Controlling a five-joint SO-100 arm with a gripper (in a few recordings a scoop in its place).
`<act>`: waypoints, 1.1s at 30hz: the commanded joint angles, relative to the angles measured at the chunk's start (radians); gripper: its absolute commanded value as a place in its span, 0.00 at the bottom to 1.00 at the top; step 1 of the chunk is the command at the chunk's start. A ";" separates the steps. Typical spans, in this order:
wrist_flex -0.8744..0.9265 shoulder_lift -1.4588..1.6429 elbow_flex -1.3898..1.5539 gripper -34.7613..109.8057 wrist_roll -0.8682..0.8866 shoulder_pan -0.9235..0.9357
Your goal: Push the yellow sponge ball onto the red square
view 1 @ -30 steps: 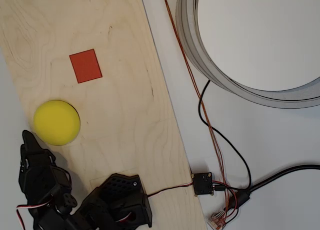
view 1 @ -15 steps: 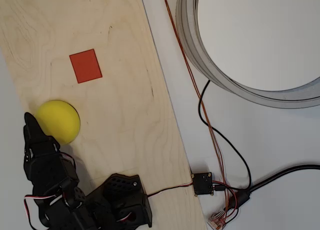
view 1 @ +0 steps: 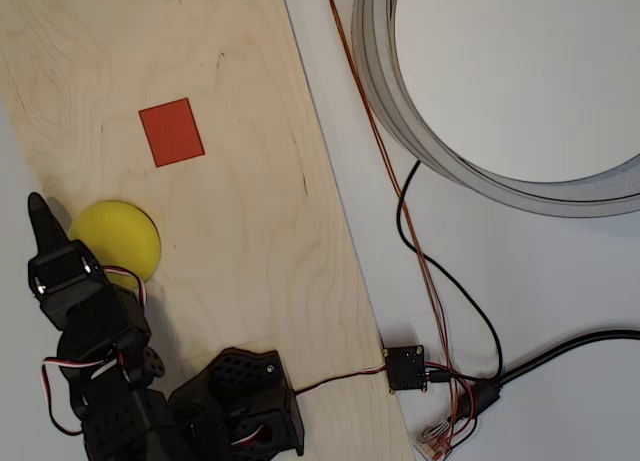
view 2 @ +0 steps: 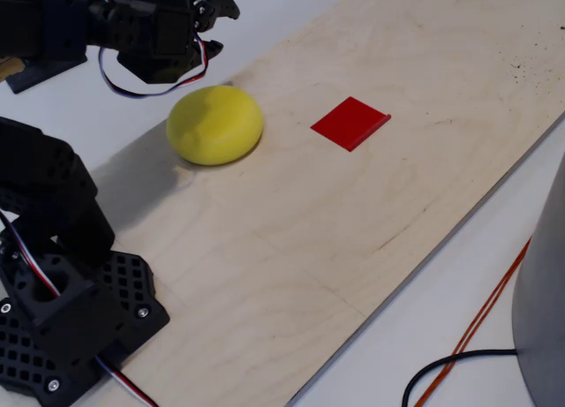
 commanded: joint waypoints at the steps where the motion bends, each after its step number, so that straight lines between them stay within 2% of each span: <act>1: -0.014 0.017 -0.012 0.34 -0.083 0.014; 10: -0.034 0.023 0.002 0.33 -0.078 -0.028; 20: -0.103 -0.037 -0.012 0.32 0.167 -0.166; 27: -0.110 0.026 0.054 0.32 0.181 -0.209; 33: -0.367 -0.037 0.152 0.32 0.109 -0.232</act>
